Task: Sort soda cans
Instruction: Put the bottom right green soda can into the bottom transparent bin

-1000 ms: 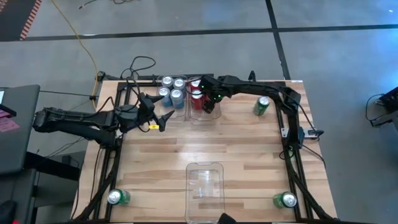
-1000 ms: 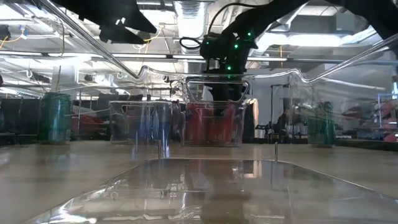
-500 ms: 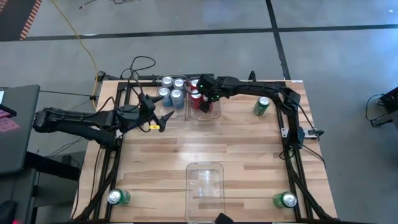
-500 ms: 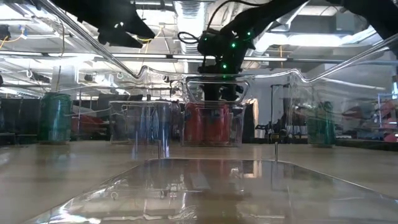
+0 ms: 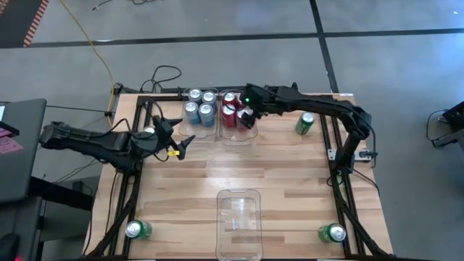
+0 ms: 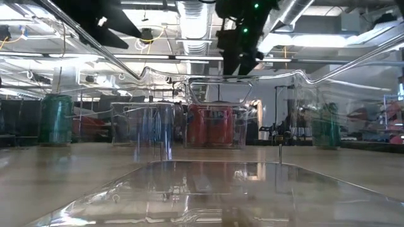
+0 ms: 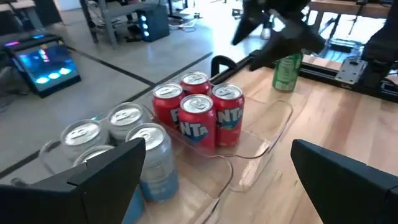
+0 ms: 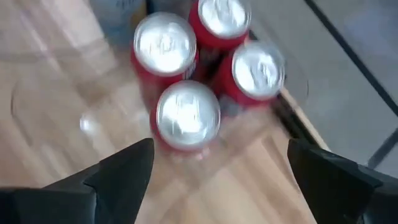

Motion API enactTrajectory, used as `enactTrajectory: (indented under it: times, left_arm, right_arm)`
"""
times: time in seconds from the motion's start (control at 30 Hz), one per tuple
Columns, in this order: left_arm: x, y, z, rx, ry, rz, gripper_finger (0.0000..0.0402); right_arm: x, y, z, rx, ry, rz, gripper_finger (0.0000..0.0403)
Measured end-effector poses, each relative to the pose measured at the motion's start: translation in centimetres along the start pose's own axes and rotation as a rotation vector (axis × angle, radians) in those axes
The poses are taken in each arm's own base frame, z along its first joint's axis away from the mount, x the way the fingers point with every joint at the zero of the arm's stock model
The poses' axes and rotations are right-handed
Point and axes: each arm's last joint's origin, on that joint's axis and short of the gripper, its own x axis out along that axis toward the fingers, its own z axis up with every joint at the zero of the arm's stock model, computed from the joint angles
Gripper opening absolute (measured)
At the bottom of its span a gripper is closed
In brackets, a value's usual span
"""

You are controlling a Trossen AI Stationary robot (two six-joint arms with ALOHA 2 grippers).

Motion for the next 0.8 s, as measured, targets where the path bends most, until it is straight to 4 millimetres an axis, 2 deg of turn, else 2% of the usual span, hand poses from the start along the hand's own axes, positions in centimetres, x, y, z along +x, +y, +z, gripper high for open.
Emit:
enactTrajectory:
  times: [0.17, 0.23, 0.33, 0.43, 0.6, 0.8]
  left_arm:
    - [-1.1, -0.4, -0.2, 0.000, -0.009, -0.005, 0.0398]
    - [-1.3, -0.6, -0.3, -0.003, -0.009, -0.022, 0.0398]
    - [-1.6, -0.8, -0.4, -0.011, -0.004, -0.042, 0.0398]
    - [-1.8, -0.9, -0.5, -0.013, -0.004, -0.044, 0.0398]
    - [-1.9, -0.9, -0.5, -0.017, -0.012, -0.025, 0.0398]
    - [-1.9, -0.9, -0.5, -0.015, -0.014, -0.017, 0.0398]
  right_arm:
    - [-1.7, 1.7, -2.2, -0.020, 0.025, 0.065, 0.0375]
    - [-1.6, 2.7, -3.3, -0.027, 0.019, 0.102, 0.0362]
    - [-0.3, 4.0, -4.3, -0.020, -0.034, 0.147, 0.0331]
    - [1.2, 4.4, -4.7, 0.002, -0.061, 0.199, 0.0296]
    - [3.8, 3.8, -4.7, 0.030, -0.045, 0.179, 0.0257]
    - [6.4, 2.7, -4.6, 0.029, -0.004, 0.152, 0.0245]
